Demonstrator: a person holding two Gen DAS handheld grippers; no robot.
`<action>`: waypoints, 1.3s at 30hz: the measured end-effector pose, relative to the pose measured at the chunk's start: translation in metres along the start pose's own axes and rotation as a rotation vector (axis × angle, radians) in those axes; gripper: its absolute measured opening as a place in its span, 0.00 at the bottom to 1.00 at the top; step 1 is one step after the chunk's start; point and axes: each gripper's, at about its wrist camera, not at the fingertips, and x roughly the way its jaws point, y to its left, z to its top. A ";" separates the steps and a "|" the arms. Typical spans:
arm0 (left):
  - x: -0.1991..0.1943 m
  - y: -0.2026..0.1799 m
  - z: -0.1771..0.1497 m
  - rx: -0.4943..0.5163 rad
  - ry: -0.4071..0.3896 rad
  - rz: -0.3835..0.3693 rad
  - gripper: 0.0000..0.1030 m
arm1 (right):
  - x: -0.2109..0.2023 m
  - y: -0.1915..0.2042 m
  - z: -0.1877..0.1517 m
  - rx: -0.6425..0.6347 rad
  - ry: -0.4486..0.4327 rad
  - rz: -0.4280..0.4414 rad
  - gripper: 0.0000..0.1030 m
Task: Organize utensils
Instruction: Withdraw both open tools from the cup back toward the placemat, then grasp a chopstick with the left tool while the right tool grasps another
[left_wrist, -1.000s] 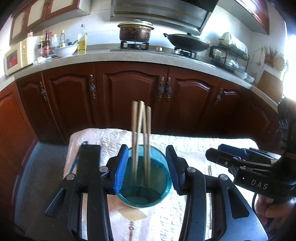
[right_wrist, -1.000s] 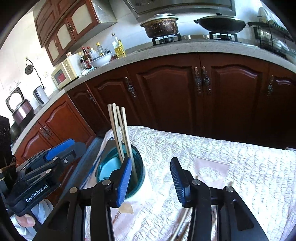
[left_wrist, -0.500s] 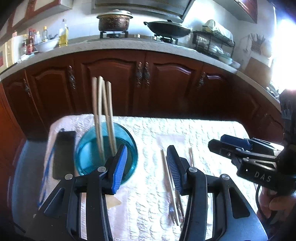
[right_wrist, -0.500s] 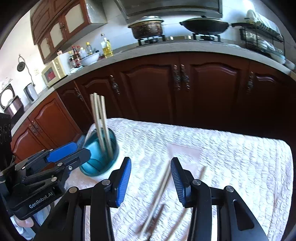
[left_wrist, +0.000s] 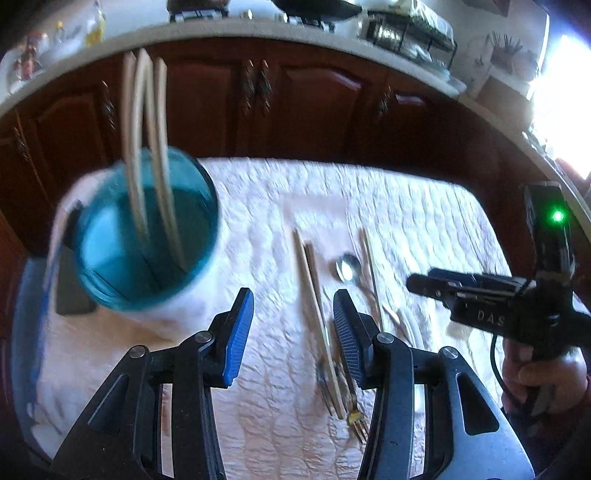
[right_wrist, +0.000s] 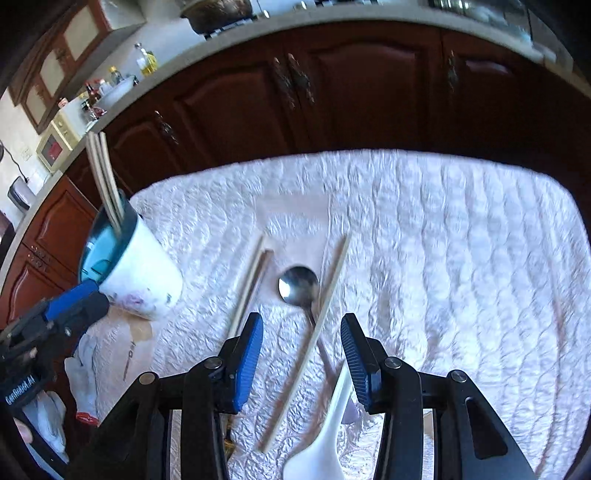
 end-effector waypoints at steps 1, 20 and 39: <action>0.009 -0.001 -0.003 -0.003 0.026 -0.017 0.43 | 0.003 -0.002 0.001 0.000 0.006 0.004 0.41; 0.098 -0.007 -0.027 -0.057 0.253 -0.102 0.06 | 0.049 -0.020 0.005 0.061 0.070 0.034 0.31; 0.053 0.028 -0.060 -0.012 0.251 -0.025 0.19 | 0.104 -0.049 0.060 0.176 0.110 0.054 0.24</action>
